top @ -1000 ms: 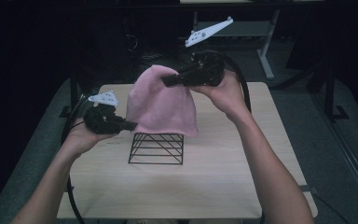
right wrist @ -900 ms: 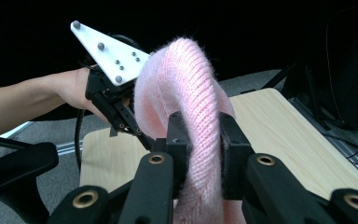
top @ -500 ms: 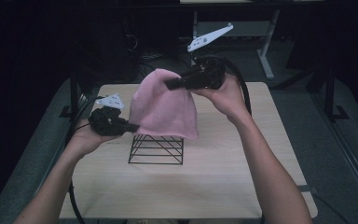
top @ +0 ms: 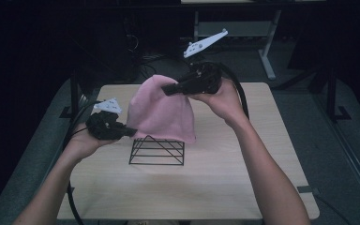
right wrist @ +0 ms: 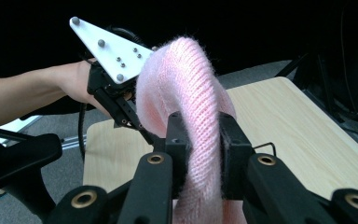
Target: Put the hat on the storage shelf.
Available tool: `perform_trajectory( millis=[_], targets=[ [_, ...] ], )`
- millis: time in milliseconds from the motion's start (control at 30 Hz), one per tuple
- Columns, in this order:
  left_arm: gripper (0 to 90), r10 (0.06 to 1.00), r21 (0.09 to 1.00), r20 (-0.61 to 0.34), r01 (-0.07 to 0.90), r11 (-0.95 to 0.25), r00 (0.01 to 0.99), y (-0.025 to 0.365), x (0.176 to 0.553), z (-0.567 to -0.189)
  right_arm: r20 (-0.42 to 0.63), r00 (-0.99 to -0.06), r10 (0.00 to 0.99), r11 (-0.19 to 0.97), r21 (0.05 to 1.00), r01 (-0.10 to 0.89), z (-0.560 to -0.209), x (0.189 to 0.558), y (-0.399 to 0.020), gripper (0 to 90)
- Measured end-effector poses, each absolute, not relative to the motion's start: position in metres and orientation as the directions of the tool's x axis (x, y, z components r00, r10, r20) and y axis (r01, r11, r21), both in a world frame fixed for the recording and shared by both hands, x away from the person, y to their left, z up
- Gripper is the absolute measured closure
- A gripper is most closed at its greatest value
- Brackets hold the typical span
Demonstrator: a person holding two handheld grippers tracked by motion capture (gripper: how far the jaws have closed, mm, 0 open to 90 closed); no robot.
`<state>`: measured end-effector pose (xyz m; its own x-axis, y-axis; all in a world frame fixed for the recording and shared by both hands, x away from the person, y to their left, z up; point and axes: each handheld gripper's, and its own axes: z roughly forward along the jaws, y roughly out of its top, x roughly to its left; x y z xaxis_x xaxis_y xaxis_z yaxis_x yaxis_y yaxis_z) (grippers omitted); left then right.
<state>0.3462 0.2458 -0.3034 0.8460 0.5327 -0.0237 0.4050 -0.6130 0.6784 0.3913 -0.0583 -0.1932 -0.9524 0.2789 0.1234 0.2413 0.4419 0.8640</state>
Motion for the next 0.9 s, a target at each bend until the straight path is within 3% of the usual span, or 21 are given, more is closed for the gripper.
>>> perform_trajectory(
  millis=[900],
  targets=[
    [83.1, 0.539, 0.657, -0.021, 0.418, -0.627, 0.842, 0.259, 0.342, -0.335, 0.123, -0.966, 0.225, 0.488, 0.844, 0.222, -0.219, 0.388, -0.036, 75.4]
  ],
)
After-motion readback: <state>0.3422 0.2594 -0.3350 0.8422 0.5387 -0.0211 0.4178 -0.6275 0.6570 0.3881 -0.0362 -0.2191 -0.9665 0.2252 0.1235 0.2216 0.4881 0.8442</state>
